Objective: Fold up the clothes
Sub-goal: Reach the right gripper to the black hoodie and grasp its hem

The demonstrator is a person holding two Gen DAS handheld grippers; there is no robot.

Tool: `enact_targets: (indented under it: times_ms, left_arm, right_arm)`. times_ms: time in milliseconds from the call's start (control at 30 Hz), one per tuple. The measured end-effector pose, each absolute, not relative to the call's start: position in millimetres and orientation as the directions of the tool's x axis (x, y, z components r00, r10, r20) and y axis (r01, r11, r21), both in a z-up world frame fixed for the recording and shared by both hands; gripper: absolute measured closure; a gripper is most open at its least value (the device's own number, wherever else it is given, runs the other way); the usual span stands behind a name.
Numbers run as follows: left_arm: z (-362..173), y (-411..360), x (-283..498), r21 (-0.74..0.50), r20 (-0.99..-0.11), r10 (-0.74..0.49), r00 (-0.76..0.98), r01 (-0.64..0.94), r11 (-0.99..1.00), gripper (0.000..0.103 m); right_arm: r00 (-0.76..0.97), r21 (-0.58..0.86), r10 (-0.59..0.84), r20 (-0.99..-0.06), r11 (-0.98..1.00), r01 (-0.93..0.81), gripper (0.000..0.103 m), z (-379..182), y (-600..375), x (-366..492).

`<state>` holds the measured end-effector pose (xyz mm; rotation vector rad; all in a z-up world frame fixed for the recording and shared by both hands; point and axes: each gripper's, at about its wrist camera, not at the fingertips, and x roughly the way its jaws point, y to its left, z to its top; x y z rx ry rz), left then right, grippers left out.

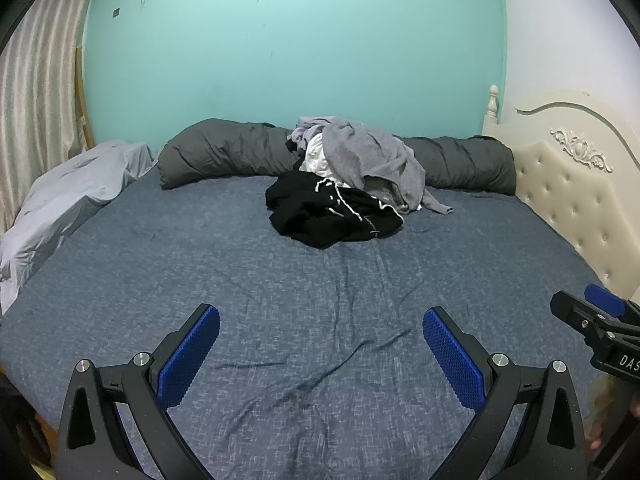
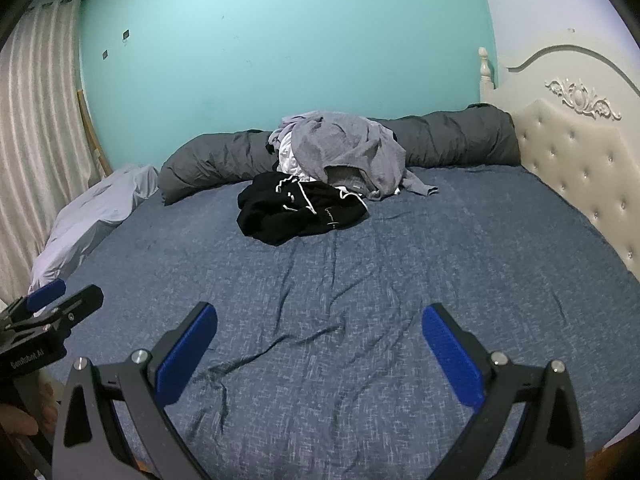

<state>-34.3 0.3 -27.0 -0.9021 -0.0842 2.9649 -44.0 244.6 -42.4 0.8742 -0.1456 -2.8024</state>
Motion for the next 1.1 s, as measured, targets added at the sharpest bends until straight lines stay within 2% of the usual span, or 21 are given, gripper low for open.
enact_targets:
  times_ms: [233, 433, 733, 1100]
  left_arm:
    - [-45.1, -7.6, -55.6, -0.134, -0.576, 0.107, -0.81, -0.035, -0.99, 0.0]
    - [-70.1, -19.5, -86.9, -0.179, -0.589, 0.122, -0.799, -0.018, -0.984, 0.0]
    - [-118.5, -32.0, -156.5, -0.105, -0.591, 0.029, -0.806, 0.041, -0.994, 0.0]
    - [-197.2, -57.2, -229.8, -0.104, -0.639, 0.014, -0.769, 0.069, -0.992, 0.0]
  right_arm:
    - [-0.776, 0.203, -0.277, -0.566, -0.96, 0.195, 0.0, -61.5, 242.8, -68.9]
    - [-0.751, 0.189, -0.278, -0.599, -0.961, 0.204, 0.0, -87.8, 234.8, -108.8]
    - [-0.69, 0.154, -0.266, -0.673, -0.963, 0.221, 0.0, -134.5, 218.9, -194.6]
    - [-0.636, 0.124, -0.294, -0.713, -0.947, 0.298, 0.001, -192.8, 181.5, -313.9]
